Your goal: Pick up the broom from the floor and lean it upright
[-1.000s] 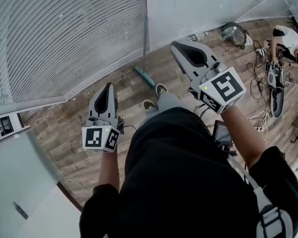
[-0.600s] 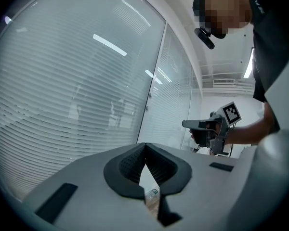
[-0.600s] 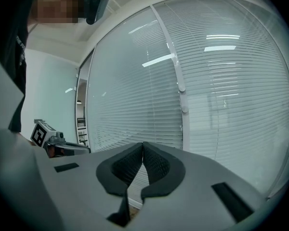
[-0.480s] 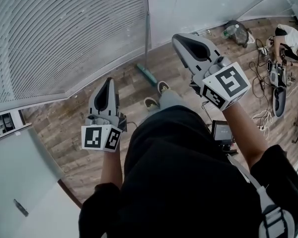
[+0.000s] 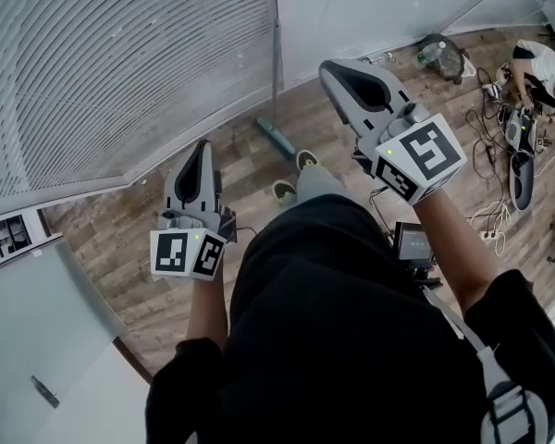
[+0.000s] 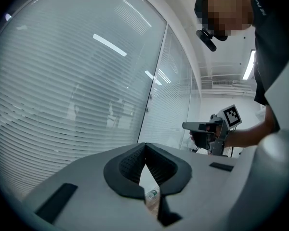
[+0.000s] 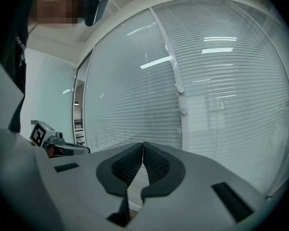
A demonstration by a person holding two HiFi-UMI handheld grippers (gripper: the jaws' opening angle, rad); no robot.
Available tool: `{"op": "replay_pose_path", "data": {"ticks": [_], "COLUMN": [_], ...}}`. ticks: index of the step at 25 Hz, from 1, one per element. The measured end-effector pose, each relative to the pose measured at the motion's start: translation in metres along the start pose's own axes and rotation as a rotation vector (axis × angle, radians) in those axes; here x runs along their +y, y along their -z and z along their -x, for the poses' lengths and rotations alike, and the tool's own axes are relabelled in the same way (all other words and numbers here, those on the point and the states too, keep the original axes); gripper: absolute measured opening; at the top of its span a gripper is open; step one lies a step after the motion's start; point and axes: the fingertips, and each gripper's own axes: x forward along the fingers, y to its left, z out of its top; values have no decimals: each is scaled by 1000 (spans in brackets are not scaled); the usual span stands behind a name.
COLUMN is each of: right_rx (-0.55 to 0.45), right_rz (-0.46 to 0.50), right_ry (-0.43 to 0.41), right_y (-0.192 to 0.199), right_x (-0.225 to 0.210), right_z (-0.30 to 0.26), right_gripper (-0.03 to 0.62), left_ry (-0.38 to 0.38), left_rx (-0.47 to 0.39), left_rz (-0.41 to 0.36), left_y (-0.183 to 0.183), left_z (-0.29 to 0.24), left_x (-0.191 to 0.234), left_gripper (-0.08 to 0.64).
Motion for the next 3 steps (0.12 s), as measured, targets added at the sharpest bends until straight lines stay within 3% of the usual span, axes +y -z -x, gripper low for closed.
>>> {"op": "replay_pose_path", "data": {"ticks": [3], "right_rx": [0], "right_rz": [-7], "right_ry": [1], "right_y": [3], "right_x": [6], "right_z": [-2], "right_gripper": [17], "left_ry": [5], "left_rx": [3], "left_rz": [-1], "left_y": [0], "left_z": [1], "left_x": [3], "left_gripper": [20]}}
